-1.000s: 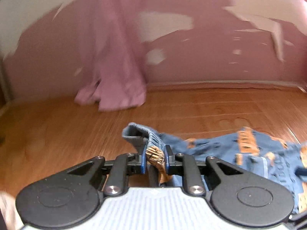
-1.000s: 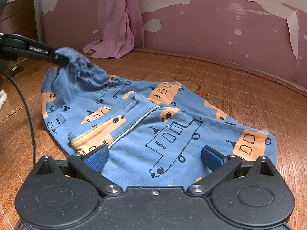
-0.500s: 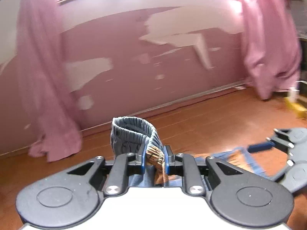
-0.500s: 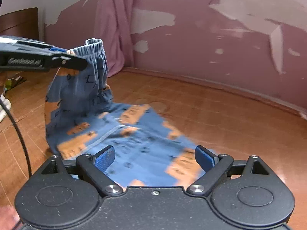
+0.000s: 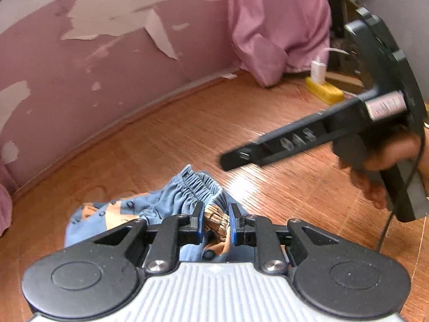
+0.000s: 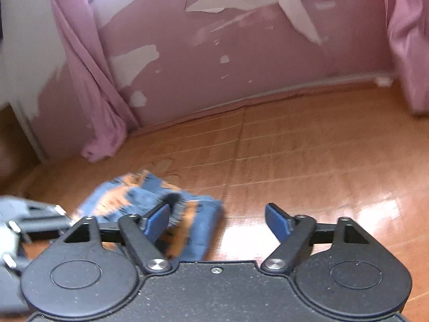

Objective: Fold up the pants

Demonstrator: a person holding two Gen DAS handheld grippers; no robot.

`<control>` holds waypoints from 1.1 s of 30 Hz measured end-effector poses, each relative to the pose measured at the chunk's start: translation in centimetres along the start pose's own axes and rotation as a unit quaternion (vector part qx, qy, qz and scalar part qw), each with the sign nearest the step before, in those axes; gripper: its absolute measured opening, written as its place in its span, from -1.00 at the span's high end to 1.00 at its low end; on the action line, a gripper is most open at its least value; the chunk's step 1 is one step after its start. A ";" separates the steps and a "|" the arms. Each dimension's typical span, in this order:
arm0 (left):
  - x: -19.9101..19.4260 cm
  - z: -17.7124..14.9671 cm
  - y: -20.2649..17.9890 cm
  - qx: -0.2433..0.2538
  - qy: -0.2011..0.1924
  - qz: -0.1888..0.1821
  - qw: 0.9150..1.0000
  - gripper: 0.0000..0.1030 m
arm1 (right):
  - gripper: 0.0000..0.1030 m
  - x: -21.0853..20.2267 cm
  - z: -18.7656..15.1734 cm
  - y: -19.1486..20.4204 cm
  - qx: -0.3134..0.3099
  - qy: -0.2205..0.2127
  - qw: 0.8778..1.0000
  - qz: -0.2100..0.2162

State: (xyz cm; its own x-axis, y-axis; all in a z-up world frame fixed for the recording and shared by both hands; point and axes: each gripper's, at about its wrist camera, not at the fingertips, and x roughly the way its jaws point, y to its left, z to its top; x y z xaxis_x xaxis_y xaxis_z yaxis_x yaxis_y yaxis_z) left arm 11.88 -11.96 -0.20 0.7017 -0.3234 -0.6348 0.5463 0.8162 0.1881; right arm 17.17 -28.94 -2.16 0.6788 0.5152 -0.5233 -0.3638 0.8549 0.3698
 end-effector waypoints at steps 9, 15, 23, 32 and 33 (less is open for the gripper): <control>0.6 -0.3 -1.7 0.011 0.016 0.000 1.000 0.60 | 0.25 3.2 -0.1 -0.3 0.052 0.044 0.994 0.090; -0.1 0.0 -1.7 0.006 0.005 0.002 1.000 0.60 | 0.72 2.5 0.4 -0.7 0.060 0.028 0.993 0.093; 0.8 -0.9 -0.4 -0.051 0.045 -0.069 0.995 0.40 | 0.25 2.3 -0.4 -0.6 0.006 0.063 0.998 0.022; -4.1 -3.4 9.4 -0.230 -0.028 0.062 0.971 -0.45 | -0.54 0.0 -1.0 3.8 -0.102 -0.004 0.993 -0.062; -3.7 -3.9 10.2 -0.241 -0.014 0.079 0.967 -0.45 | -0.58 0.1 -1.3 4.8 -0.115 -0.004 0.991 -0.067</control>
State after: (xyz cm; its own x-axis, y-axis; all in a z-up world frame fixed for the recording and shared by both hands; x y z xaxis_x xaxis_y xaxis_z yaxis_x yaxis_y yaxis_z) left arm 13.06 -0.56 1.14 0.7742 -0.1837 -0.6057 0.1588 0.9827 -0.0951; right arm 14.69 -24.71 -1.43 0.7354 0.3960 -0.5499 -0.4048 0.9075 0.1122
